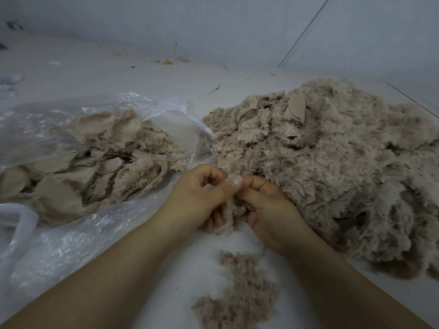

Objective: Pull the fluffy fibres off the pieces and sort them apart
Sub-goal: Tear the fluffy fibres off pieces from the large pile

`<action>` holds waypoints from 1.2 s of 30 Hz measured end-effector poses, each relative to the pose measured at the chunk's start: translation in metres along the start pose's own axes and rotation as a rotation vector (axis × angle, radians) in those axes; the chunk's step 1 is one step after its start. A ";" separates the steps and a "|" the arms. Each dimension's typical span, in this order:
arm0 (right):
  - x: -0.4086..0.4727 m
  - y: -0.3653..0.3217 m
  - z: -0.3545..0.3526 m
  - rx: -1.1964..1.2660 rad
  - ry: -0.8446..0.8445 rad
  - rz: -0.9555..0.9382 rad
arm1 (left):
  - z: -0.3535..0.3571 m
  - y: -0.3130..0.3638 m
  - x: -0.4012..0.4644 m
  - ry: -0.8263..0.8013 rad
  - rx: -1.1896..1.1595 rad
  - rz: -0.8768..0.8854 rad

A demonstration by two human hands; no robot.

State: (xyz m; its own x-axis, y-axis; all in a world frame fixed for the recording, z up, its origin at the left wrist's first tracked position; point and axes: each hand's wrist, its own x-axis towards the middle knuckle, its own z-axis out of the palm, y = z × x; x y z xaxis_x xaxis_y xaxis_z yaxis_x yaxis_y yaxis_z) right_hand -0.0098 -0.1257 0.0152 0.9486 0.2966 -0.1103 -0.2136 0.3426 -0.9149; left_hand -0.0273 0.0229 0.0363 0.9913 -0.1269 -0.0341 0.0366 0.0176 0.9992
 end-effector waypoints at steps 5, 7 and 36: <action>0.001 0.000 0.000 0.050 0.014 0.018 | -0.002 -0.005 0.004 0.089 0.103 0.035; 0.001 0.001 0.001 0.074 0.022 0.026 | -0.005 -0.005 0.006 0.097 -0.030 -0.027; -0.001 -0.002 0.001 0.085 0.025 0.061 | 0.001 -0.007 0.008 0.205 -0.258 -0.005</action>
State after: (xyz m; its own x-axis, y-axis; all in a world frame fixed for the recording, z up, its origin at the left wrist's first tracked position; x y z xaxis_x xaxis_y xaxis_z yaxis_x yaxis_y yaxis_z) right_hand -0.0107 -0.1259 0.0177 0.9385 0.2969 -0.1759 -0.2893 0.3990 -0.8701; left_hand -0.0200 0.0206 0.0296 0.9949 0.0742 -0.0685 0.0459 0.2717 0.9613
